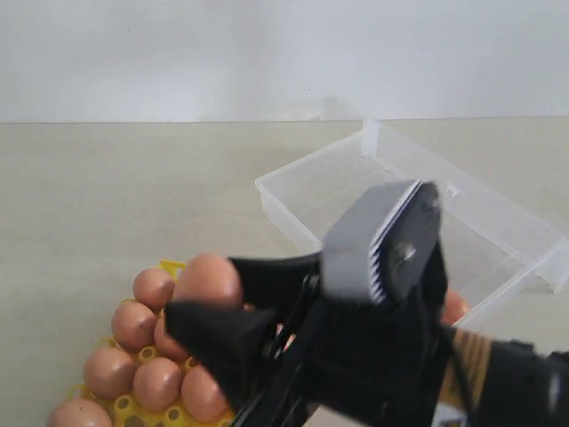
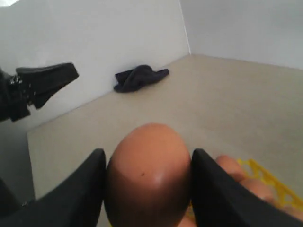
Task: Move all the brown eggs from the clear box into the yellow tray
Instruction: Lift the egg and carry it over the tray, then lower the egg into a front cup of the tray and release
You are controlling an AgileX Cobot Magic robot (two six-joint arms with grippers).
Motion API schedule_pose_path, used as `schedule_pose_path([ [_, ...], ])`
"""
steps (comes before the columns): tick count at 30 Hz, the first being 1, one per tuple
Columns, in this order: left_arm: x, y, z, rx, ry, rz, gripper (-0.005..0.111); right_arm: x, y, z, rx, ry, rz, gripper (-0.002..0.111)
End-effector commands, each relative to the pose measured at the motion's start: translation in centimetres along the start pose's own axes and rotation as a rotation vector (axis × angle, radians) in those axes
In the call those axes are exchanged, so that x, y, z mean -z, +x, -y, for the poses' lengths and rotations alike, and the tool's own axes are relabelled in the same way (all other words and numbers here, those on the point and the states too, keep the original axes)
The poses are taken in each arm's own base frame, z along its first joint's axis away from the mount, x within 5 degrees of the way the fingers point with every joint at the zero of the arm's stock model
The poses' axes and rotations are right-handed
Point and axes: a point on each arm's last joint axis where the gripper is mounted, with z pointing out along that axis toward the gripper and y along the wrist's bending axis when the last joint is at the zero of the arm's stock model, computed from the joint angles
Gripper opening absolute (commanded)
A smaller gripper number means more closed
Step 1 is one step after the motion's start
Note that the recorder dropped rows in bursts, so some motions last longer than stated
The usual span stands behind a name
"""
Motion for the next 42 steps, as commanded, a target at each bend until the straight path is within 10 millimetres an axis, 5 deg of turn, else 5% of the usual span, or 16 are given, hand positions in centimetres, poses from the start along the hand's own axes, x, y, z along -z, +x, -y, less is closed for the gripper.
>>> schedule_pose_path([
  [1, 0.0, -0.2, 0.0, 0.01, -0.001, 0.011, 0.004, -2.8, 3.7, -2.0, 0.037, -0.014, -0.102, 0.0],
  [6, 0.0, -0.1, 0.0, 0.01, -0.001, 0.009, 0.004, -6.6, 7.7, -3.6, 0.059, -0.055, -0.202, 0.0],
  [13, 0.0, -0.2, 0.0, 0.01, -0.001, 0.011, 0.004, -9.3, 9.1, -4.5, 0.064, -0.07, -0.207, 0.0],
  [38, 0.0, -0.2, 0.0, 0.01, -0.001, 0.01, 0.004, -9.3, 10.0, -3.0, 0.117, 0.08, -0.316, 0.0],
  [42, 0.0, -0.2, 0.0, 0.01, -0.001, 0.01, 0.004, -9.8, 9.7, -3.4, 0.143, 0.07, -0.337, 0.007],
])
